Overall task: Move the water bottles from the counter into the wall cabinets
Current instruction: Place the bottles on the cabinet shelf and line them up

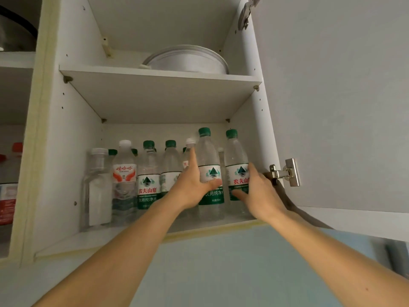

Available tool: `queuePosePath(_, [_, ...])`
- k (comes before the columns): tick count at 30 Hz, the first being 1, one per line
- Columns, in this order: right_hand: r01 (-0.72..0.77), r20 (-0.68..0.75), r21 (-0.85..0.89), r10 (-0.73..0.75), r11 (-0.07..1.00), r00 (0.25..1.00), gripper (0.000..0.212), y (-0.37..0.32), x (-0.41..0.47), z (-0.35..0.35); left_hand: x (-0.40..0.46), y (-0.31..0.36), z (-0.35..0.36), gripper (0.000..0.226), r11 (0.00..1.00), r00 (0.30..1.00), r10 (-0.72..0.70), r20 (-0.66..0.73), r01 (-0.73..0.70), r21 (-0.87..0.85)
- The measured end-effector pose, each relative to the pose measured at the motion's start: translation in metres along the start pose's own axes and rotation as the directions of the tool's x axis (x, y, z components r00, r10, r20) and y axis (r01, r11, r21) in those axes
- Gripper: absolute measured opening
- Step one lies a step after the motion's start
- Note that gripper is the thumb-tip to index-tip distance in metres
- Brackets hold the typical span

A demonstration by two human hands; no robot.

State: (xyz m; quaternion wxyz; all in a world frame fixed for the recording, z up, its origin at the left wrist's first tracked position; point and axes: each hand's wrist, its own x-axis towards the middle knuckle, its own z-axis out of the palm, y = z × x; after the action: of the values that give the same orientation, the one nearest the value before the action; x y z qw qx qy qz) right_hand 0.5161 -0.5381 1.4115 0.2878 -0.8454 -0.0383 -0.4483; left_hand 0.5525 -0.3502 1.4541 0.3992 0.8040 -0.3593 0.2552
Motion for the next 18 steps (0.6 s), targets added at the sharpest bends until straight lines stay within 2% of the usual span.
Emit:
queuePosePath(2, [0.094, -0.009, -0.128, -0.096, 0.987, 0.995, 0.094, 0.002, -0.007, 0.003, 0.007, 0.005, 0.012, 0.115, 0.992, 0.999, 0.041, 0.009, -0.042, 0.116])
queuePosePath(4, [0.178, -0.007, -0.254, -0.186, 0.951, 0.982, 0.11, 0.007, -0.009, 0.003, 0.013, 0.006, 0.015, 0.117, 0.95, 0.994, 0.11, -0.006, -0.103, 0.295])
queuePosePath(6, [0.23, 0.022, -0.305, -0.235, 0.924, 0.972, 0.116, 0.011, -0.005, 0.001, 0.019, 0.004, 0.009, 0.122, 0.87, 0.985, 0.173, 0.001, -0.153, 0.469])
queuePosePath(9, [0.228, 0.102, -0.293, -0.206, 0.929, 0.973, 0.124, 0.012, 0.001, -0.002, 0.029, -0.001, -0.003, 0.132, 0.778, 0.982, 0.164, 0.095, -0.188, 0.599])
queuePosePath(13, [0.162, 0.154, -0.278, -0.123, 0.947, 0.98, 0.125, 0.013, 0.005, 0.0, 0.044, -0.01, -0.008, 0.133, 0.72, 0.979, 0.131, 0.156, -0.202, 0.664])
queuePosePath(18, [0.19, 0.151, -0.322, -0.148, 0.928, 0.977, 0.125, 0.017, 0.012, 0.004, 0.061, -0.023, 0.0, 0.132, 0.664, 0.98, 0.161, 0.118, -0.196, 0.721])
